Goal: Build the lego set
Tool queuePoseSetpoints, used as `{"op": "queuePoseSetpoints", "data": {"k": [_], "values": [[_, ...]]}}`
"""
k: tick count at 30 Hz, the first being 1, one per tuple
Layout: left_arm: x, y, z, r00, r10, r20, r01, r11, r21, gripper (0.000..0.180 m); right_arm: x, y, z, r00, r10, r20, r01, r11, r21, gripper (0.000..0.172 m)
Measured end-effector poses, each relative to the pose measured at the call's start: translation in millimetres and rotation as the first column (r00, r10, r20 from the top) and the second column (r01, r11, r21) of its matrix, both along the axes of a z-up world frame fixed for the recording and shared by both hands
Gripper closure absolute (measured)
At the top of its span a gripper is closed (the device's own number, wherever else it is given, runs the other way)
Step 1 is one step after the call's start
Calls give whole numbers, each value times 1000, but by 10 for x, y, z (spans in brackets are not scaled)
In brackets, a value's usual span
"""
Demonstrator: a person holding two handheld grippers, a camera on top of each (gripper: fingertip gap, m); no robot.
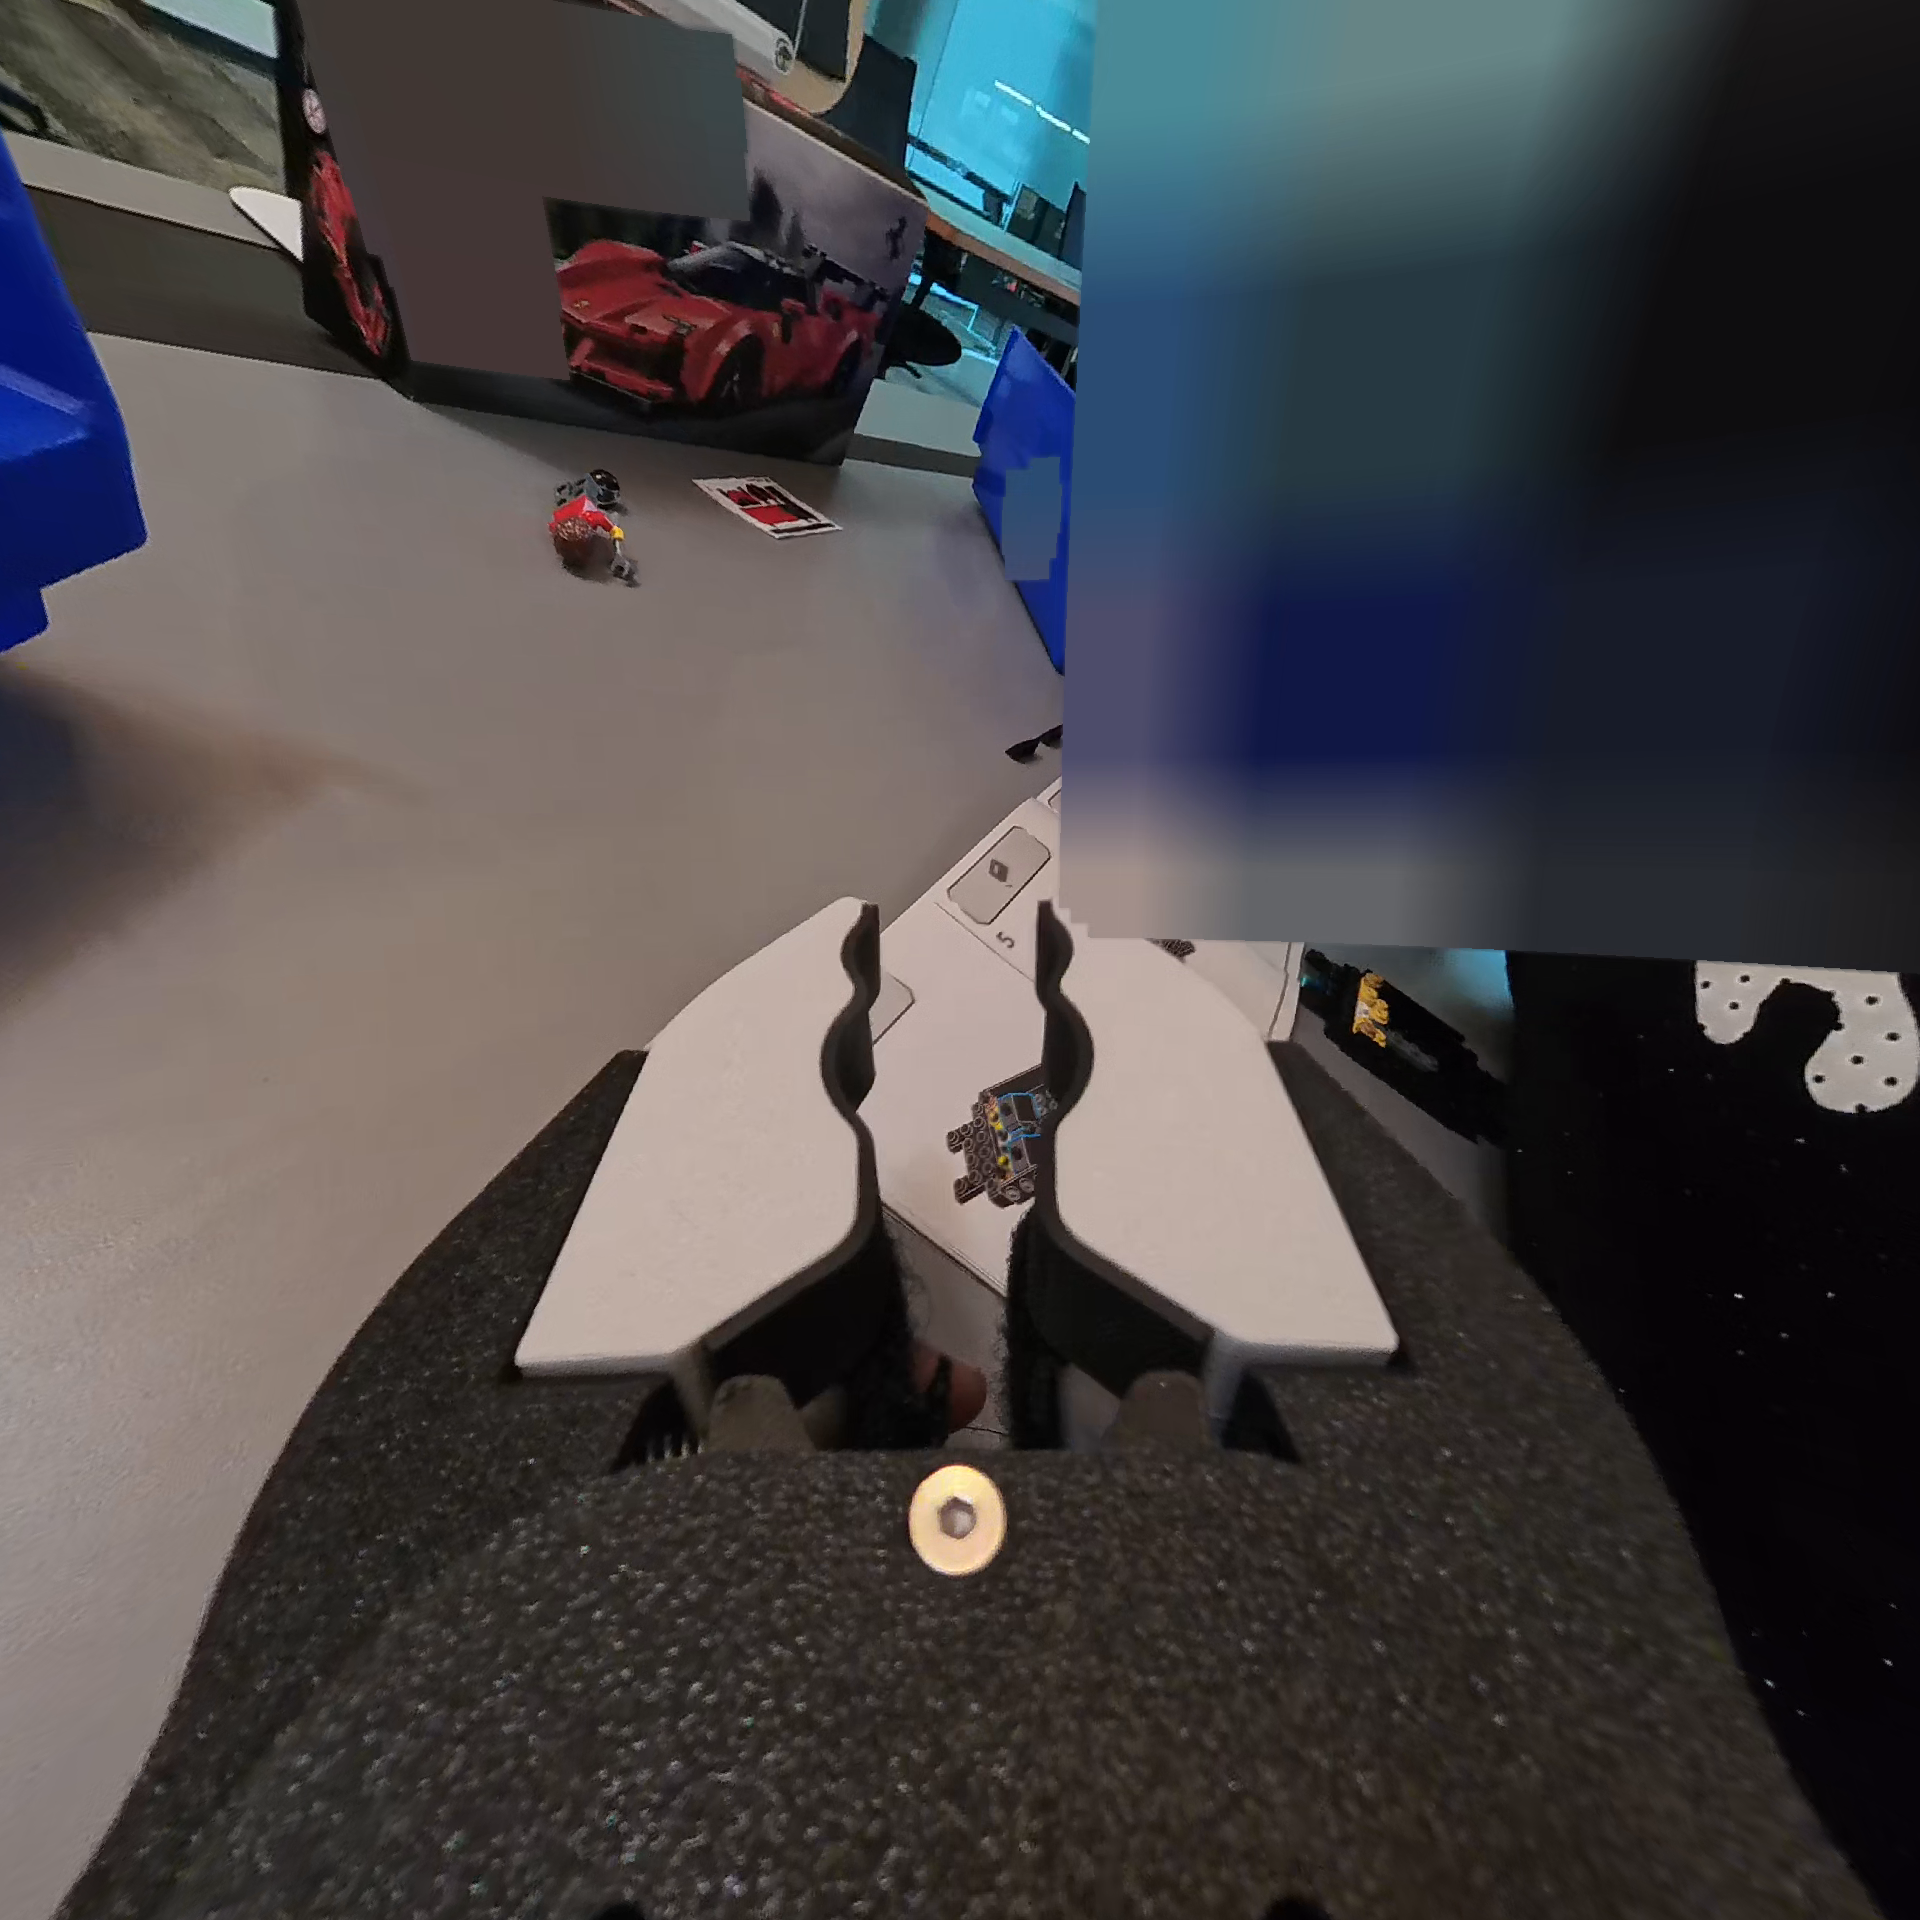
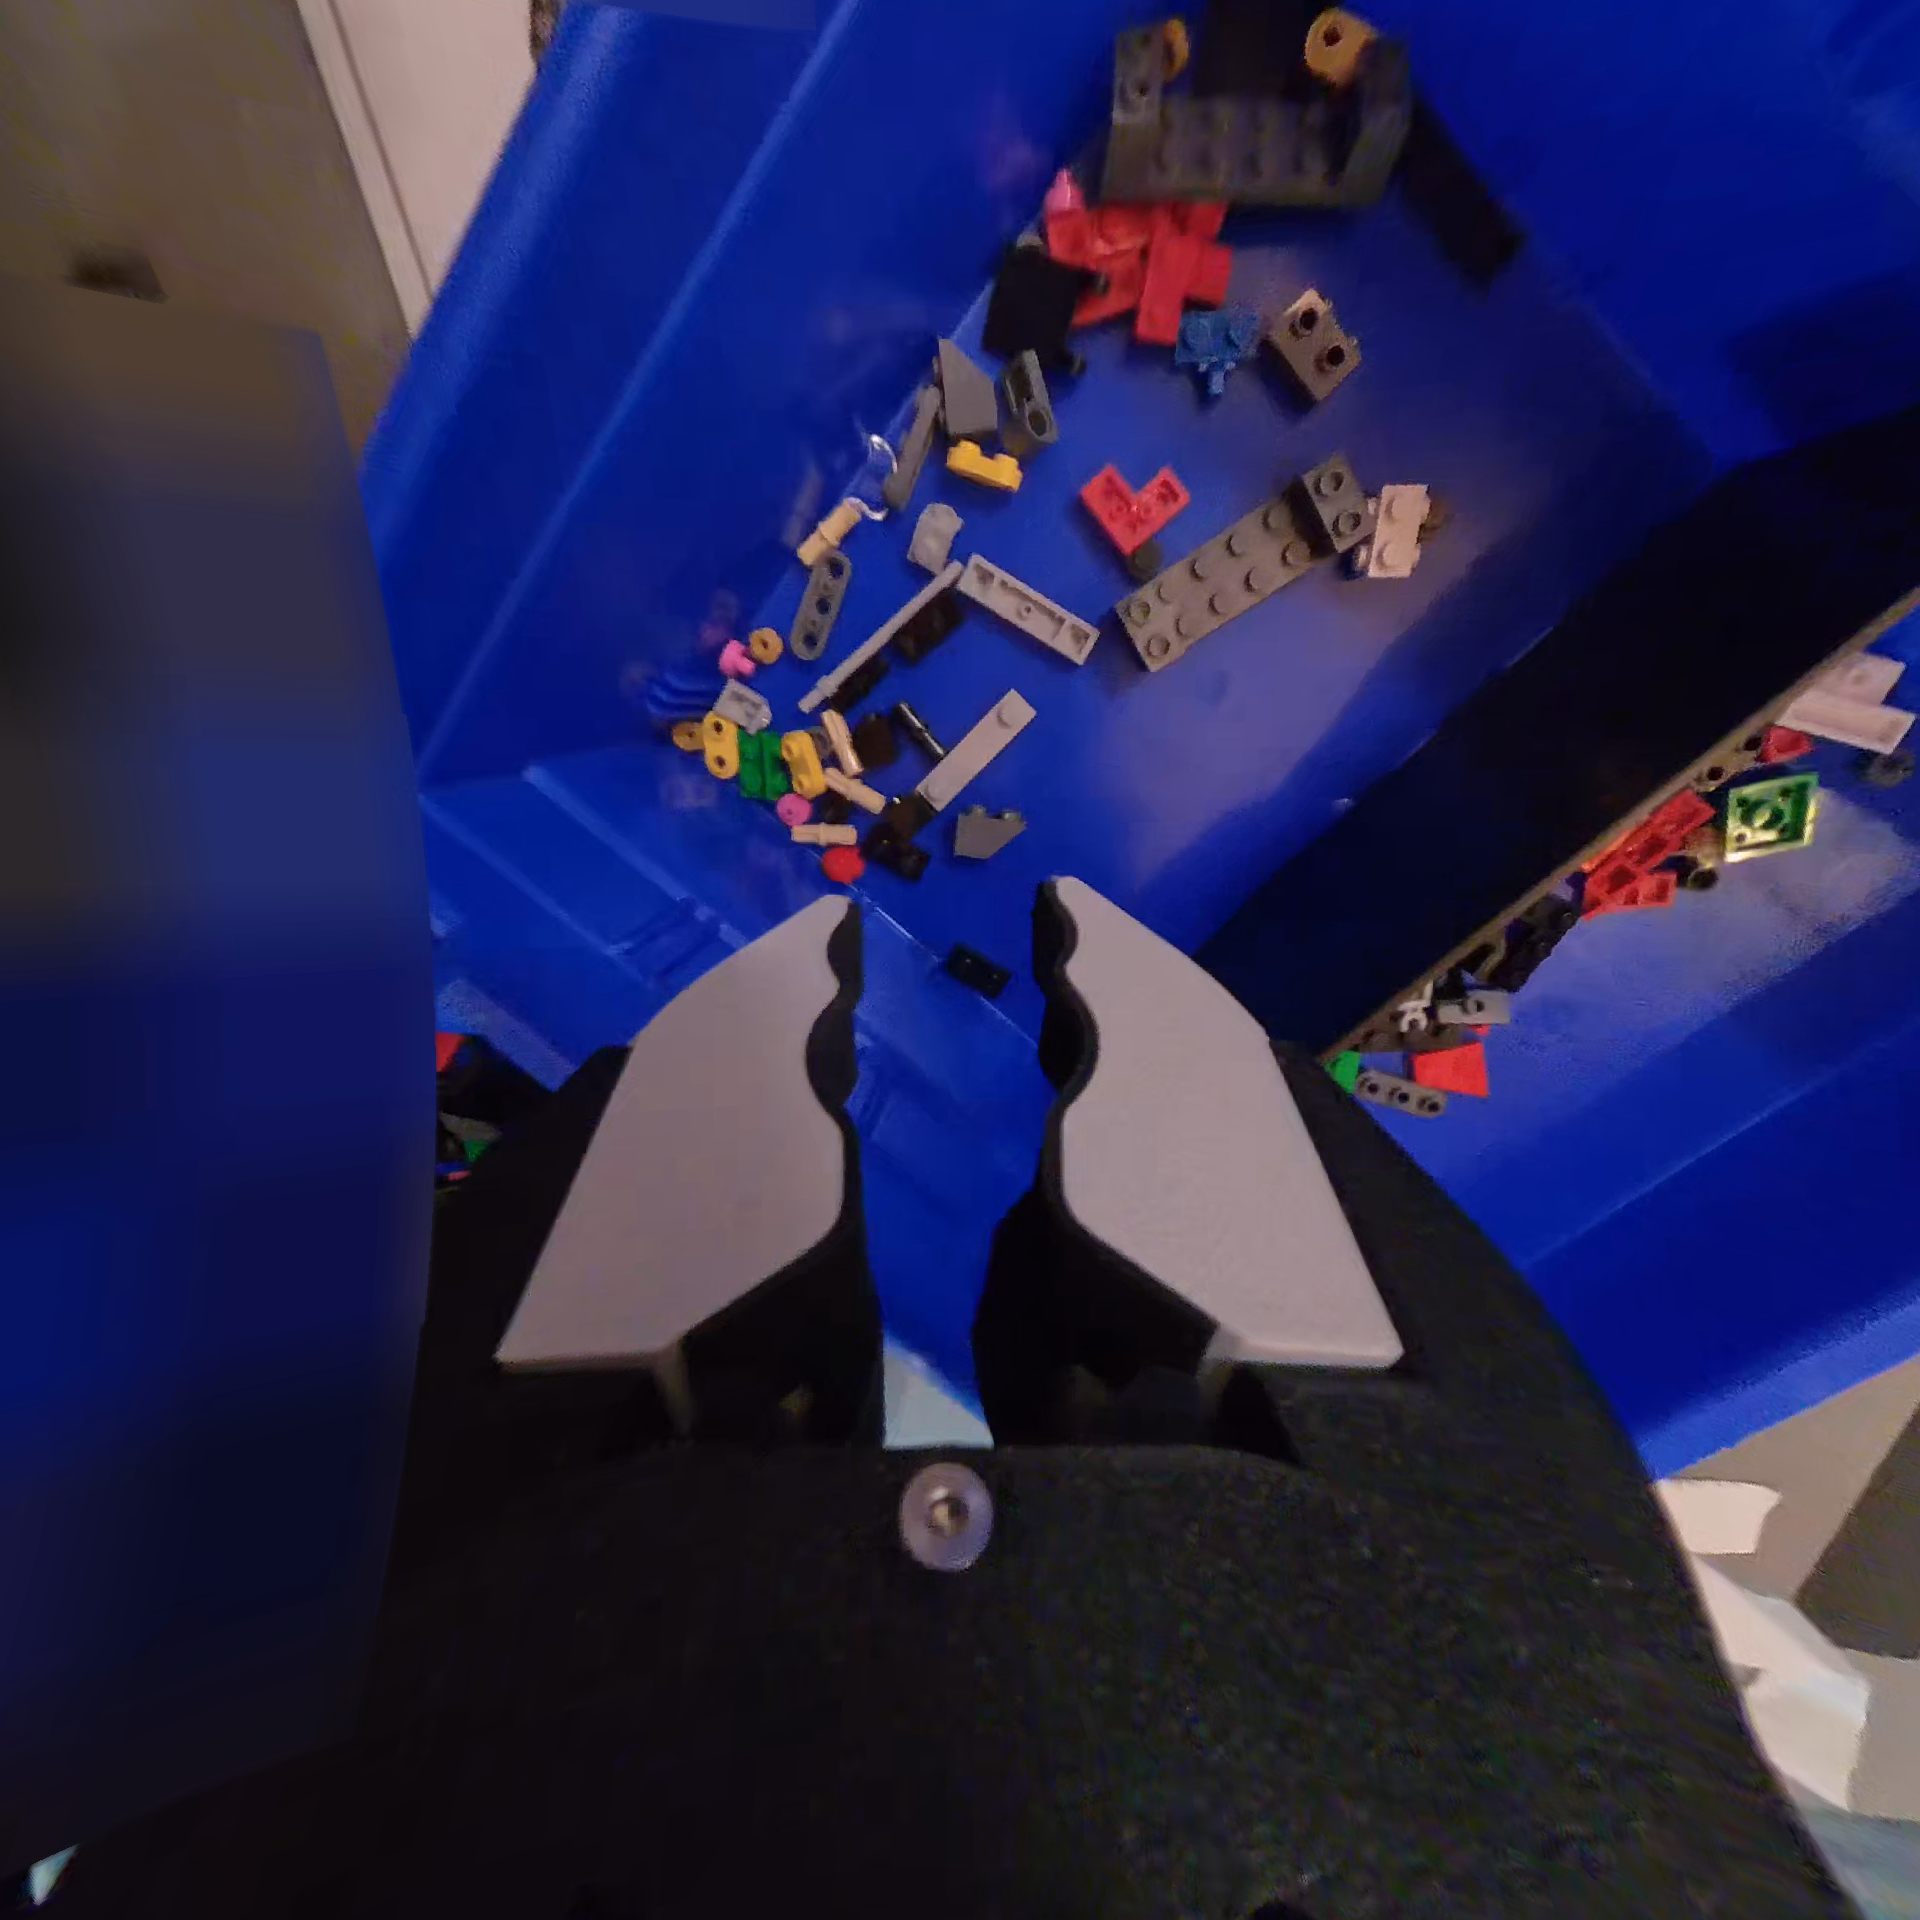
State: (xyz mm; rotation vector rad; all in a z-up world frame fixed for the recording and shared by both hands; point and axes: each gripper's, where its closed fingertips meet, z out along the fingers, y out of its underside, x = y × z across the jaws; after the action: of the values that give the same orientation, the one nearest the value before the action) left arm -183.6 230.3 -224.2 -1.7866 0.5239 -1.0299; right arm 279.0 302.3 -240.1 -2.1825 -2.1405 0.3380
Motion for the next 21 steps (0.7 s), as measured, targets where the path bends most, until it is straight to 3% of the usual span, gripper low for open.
{"op": "queuePoseSetpoints", "data": {"k": [4, 13, 15, 21], "values": [[-33, 10, 29, 999, 1, 48, -1, 1000, -14, 152, -105, 101, -83, 998, 56, 18, -56, 998, 14, 138], [5, 1, -16, 1000, -12, 16, 13, 999, -30, 150, -602, -32, -225, 947, 278, -159, -280, 960, 12, 136], [25, -4, -39, 1000, -26, 4, 26, 999, -43, 150, -709, -49, -236, 931, 293, -218, -293, 955, 35, 144], [33, -6, -50, 1000, -30, -3, 29, 998, -48, 150, -581, -161, -317, 924, 340, -174, -357, 931, -75, 150]]}}
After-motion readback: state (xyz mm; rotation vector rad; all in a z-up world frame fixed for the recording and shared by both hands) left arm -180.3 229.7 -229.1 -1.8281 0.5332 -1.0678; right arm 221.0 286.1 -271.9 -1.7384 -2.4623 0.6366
